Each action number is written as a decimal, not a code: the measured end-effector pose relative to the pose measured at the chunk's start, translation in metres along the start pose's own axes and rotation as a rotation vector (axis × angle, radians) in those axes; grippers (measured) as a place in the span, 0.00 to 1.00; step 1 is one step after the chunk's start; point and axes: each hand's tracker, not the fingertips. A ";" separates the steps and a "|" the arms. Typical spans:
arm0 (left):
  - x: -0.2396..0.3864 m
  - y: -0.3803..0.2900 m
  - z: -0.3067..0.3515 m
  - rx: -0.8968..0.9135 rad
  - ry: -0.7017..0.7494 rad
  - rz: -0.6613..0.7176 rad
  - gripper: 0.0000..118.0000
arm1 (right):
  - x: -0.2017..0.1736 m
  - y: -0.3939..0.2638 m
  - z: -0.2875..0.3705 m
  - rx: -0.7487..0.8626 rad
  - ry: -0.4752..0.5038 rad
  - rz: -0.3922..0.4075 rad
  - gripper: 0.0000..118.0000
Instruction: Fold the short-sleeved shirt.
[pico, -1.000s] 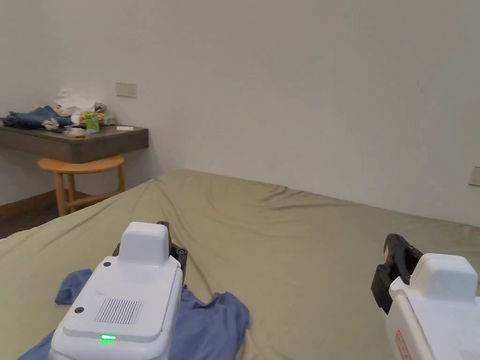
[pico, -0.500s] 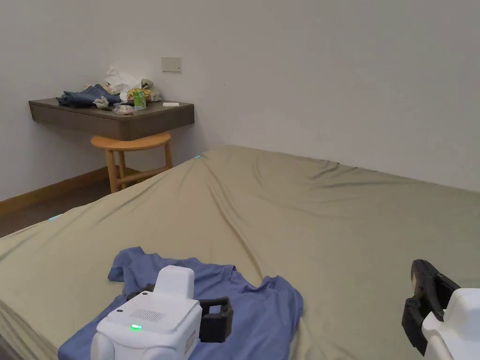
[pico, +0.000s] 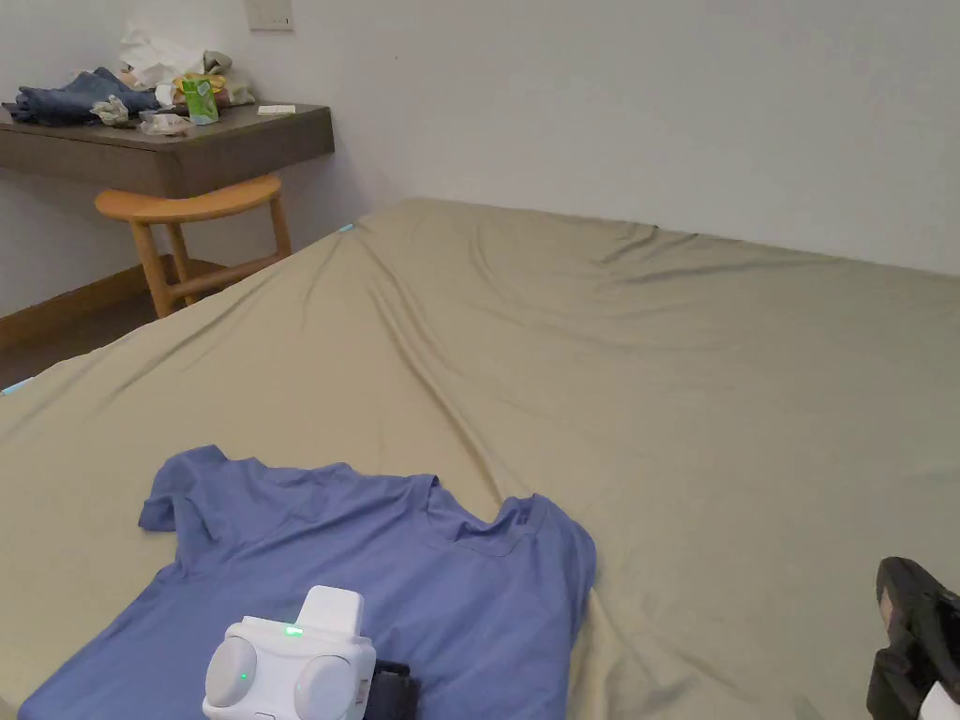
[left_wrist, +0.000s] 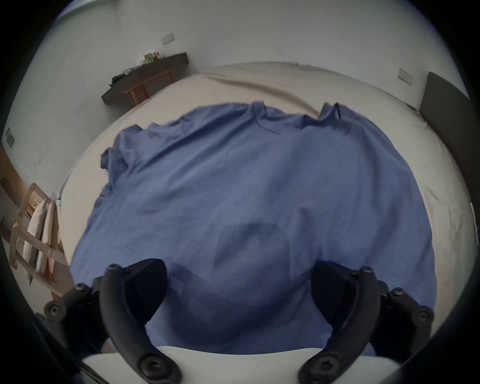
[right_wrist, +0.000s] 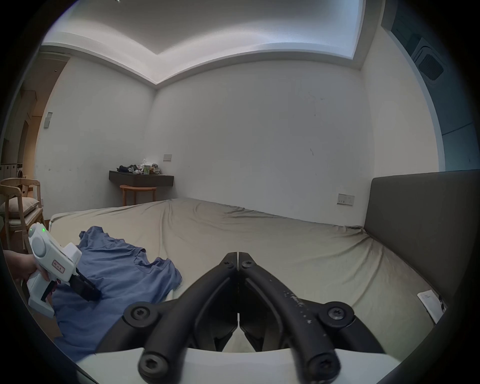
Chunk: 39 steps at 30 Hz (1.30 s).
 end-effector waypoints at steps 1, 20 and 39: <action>-0.009 -0.002 -0.002 0.009 -0.017 0.020 0.92 | 0.000 -0.001 -0.001 -0.004 0.000 0.000 0.00; 0.031 -0.014 0.147 0.631 0.268 0.006 0.00 | 0.029 0.019 0.041 0.070 -0.080 -0.089 0.00; 0.283 0.003 0.364 1.185 -0.578 -0.374 0.00 | 0.152 0.038 0.219 0.272 -0.469 -0.059 0.00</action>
